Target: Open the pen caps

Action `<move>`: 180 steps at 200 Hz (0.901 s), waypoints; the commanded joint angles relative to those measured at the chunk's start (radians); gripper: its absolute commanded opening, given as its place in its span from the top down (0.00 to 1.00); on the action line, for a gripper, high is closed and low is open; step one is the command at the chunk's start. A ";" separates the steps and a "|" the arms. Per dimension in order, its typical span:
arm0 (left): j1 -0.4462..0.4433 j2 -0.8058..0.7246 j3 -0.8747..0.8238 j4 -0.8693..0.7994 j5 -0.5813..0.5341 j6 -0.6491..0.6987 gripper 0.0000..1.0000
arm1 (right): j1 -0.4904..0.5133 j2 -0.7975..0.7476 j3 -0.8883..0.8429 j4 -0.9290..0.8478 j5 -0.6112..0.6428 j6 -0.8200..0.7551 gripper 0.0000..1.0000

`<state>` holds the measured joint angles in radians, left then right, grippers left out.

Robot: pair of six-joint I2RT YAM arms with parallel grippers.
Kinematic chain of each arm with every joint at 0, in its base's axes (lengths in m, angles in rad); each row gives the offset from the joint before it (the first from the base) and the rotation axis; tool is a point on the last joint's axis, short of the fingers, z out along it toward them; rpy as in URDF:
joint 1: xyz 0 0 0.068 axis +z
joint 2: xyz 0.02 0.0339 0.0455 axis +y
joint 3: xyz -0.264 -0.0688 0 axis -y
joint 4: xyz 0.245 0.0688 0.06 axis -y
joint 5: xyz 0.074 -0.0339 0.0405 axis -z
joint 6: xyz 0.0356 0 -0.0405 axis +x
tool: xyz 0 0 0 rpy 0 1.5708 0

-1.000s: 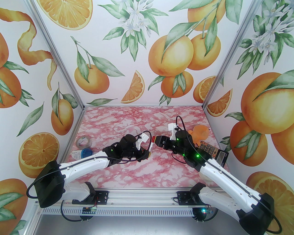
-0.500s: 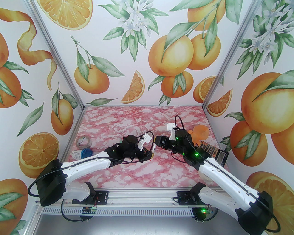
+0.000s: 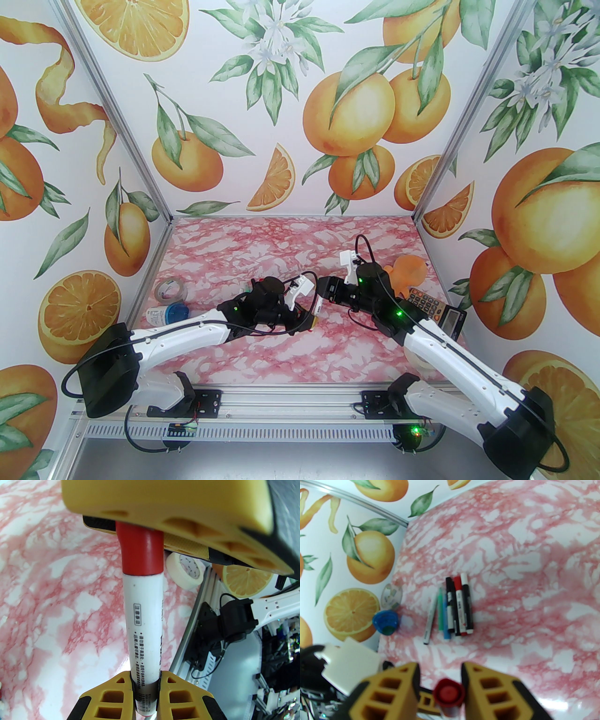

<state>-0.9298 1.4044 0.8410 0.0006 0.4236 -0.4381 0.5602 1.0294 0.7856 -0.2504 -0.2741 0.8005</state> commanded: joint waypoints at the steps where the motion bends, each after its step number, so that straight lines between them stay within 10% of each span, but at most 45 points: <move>1: -0.007 0.002 0.038 0.028 0.021 0.012 0.89 | -0.006 0.000 0.004 0.004 -0.021 -0.004 0.65; 180: -0.014 0.014 0.058 -0.016 0.040 0.038 0.89 | -0.011 0.001 0.020 -0.075 0.019 -0.058 0.75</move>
<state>-0.9348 1.4090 0.8547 -0.0017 0.4431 -0.4301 0.5591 1.0298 0.7856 -0.2970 -0.2729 0.7593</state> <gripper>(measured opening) 0.147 0.251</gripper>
